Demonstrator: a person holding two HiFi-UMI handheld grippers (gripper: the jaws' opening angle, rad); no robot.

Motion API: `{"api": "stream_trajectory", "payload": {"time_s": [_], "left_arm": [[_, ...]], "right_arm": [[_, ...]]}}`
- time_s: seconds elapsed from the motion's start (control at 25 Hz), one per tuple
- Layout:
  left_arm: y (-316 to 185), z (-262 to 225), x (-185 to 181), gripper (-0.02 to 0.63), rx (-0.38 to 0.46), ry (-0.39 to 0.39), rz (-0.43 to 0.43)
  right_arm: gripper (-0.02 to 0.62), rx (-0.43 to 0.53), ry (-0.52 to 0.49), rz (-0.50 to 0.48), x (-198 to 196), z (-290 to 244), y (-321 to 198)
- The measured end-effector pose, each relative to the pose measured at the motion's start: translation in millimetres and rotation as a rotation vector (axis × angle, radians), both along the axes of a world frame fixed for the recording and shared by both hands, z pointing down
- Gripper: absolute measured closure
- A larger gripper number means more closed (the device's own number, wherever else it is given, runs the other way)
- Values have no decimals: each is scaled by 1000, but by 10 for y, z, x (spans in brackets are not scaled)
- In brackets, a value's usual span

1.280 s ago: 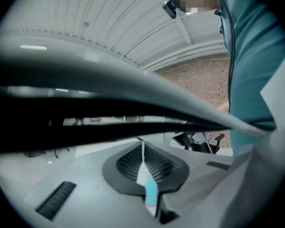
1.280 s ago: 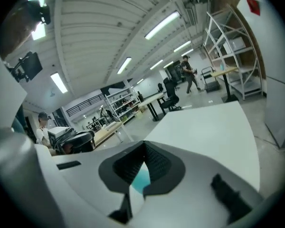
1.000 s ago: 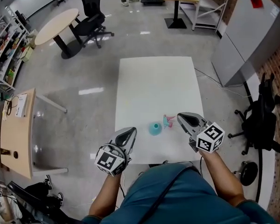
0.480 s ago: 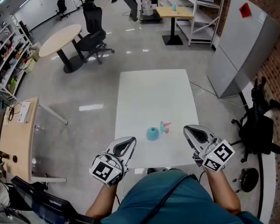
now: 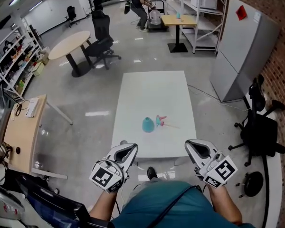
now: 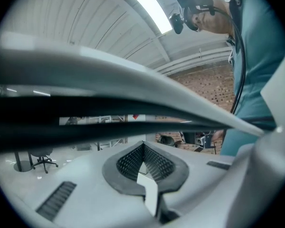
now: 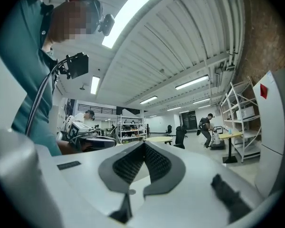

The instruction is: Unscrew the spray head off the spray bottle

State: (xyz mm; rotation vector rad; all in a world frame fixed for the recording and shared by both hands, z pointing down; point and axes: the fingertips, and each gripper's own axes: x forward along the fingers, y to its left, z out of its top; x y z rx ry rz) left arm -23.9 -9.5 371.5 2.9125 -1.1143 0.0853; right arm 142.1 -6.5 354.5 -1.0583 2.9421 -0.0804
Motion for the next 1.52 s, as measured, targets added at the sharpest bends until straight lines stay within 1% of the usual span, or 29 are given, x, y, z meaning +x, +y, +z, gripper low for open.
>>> {"api": "stream_trajectory", "payload": {"time_s": [0.2,0.28,0.36,0.44,0.6,0.8,0.92,1.12,1.24,1.36,1.52], "left_arm": [[853,95,306,603,-7,5,-44],[1210,98,391,603,-12,0,-48],[1531,49,446,603,-12,-23,-53],[1773,-64,427,603,-4,-25,-73],[2220,-200,213,603,4,-11,-126],[2685,-212,-23,603,-3,-13,-136],[2990,-171,-156,603,-7,-1,-115],[3519,-128,-492,603,-13,-7,-58],[3850,-97,-705,603,-24,1,-40],[4151,-93,-820,603,-29,5,-14],[4424,-105,-897,603,-22,14,8]], "right_arm": [[595,15,-7,-65,217,0,902],[595,4,-23,-73,281,-1,1241],[595,-15,-42,-80,317,-7,1518],[595,-34,-53,-101,294,-19,1728],[595,-50,-44,-145,143,-35,2069],[595,-30,-51,-145,-70,-130,2396],[595,-23,-41,-126,-215,-127,2650],[595,-36,-80,-41,-477,-164,3177],[595,-45,-68,6,-652,-151,3556],[595,-67,-48,29,-774,-121,3906],[595,-85,-30,58,-810,-103,4253]]}}
